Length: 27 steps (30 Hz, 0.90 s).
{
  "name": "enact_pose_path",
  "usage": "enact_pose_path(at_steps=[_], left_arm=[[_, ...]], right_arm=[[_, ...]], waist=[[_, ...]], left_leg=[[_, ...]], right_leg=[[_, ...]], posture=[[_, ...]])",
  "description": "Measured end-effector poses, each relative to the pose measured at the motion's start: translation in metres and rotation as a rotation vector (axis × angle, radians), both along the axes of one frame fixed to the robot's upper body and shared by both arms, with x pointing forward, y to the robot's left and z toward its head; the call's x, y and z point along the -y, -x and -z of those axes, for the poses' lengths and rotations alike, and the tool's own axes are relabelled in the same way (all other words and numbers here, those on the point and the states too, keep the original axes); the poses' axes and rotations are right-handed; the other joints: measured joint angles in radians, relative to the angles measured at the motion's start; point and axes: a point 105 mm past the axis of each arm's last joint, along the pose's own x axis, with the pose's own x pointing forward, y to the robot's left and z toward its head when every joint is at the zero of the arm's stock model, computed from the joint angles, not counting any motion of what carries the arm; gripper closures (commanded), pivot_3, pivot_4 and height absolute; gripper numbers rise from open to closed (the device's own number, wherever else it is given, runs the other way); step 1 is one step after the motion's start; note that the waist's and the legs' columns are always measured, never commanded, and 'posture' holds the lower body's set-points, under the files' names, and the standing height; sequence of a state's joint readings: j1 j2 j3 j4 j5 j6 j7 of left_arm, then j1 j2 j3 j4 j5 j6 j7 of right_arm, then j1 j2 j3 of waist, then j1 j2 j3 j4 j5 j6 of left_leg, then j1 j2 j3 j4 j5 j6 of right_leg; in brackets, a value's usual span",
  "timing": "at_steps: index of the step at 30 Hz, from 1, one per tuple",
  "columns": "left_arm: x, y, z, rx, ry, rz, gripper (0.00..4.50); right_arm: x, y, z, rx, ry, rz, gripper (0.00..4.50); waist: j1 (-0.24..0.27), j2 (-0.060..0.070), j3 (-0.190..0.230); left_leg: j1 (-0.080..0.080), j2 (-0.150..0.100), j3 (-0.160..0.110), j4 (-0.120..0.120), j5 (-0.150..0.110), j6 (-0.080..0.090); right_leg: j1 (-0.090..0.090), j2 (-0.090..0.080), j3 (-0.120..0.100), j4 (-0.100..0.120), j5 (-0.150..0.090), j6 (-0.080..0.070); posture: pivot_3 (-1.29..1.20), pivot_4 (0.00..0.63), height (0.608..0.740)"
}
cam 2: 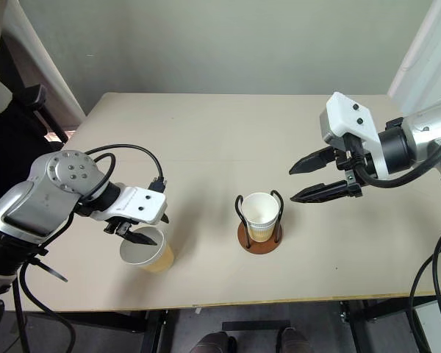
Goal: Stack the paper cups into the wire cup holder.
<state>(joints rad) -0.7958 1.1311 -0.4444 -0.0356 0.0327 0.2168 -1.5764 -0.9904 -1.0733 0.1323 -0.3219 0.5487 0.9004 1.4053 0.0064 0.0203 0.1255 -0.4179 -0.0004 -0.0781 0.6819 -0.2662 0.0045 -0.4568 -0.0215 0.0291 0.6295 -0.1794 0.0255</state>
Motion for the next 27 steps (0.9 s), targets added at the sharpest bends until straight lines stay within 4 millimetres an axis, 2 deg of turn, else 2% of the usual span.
enact_pose_path(at_steps=[4,5,11,18,24,27], left_arm=[[0.002,0.001,0.004,-0.014,-0.009,0.028,4.36],[0.003,0.0,0.002,-0.012,-0.002,0.029,4.49],[0.022,-0.015,-0.031,0.052,0.106,0.054,4.49],[0.043,-0.025,-0.052,0.02,0.264,0.063,4.49],[0.076,-0.036,-0.096,0.063,0.364,0.127,4.49],[0.098,-0.04,-0.115,0.076,0.389,0.187,4.49]], right_arm=[[0.0,0.0,0.001,0.0,-0.006,0.004,1.89],[0.0,0.0,0.001,-0.002,-0.008,0.005,1.89],[-0.001,0.0,0.002,-0.008,-0.014,0.006,1.89],[0.003,-0.006,0.003,0.04,-0.035,0.013,1.89],[0.006,-0.011,0.001,0.088,-0.082,-0.015,1.89],[0.008,-0.009,0.002,0.067,-0.085,-0.023,1.89]], waist=[[0.0,0.0,0.0],[0.0,0.0,0.0],[0.002,0.0,0.0],[0.005,0.0,0.0],[0.008,-0.001,0.0],[0.01,-0.001,0.0]], left_leg=[[0.0,0.0,0.0,0.0,0.001,-0.002],[0.0,0.0,0.0,0.0,0.001,-0.001],[0.0,0.0,0.0,0.001,0.0,0.0],[-0.001,0.0,-0.001,0.001,0.001,-0.002],[-0.002,0.0,0.0,0.001,0.001,-0.001],[-0.002,0.0,0.0,0.001,0.001,-0.001]], right_leg=[[0.0,0.0,0.0,0.0,0.0,0.0],[0.0,0.0,0.0,0.0,0.0,0.0],[0.001,0.0,0.0,0.0,0.001,0.001],[0.001,0.0,-0.001,-0.001,0.001,0.001],[0.001,-0.001,0.0,-0.003,0.002,0.003],[0.001,-0.001,0.0,-0.004,0.002,0.004]], posture=[[0.0,0.15,0.74],[0.0,0.15,0.74],[0.0,0.15,0.74],[0.0,0.15,0.74],[0.0,0.15,0.74],[0.0,0.15,0.74]])
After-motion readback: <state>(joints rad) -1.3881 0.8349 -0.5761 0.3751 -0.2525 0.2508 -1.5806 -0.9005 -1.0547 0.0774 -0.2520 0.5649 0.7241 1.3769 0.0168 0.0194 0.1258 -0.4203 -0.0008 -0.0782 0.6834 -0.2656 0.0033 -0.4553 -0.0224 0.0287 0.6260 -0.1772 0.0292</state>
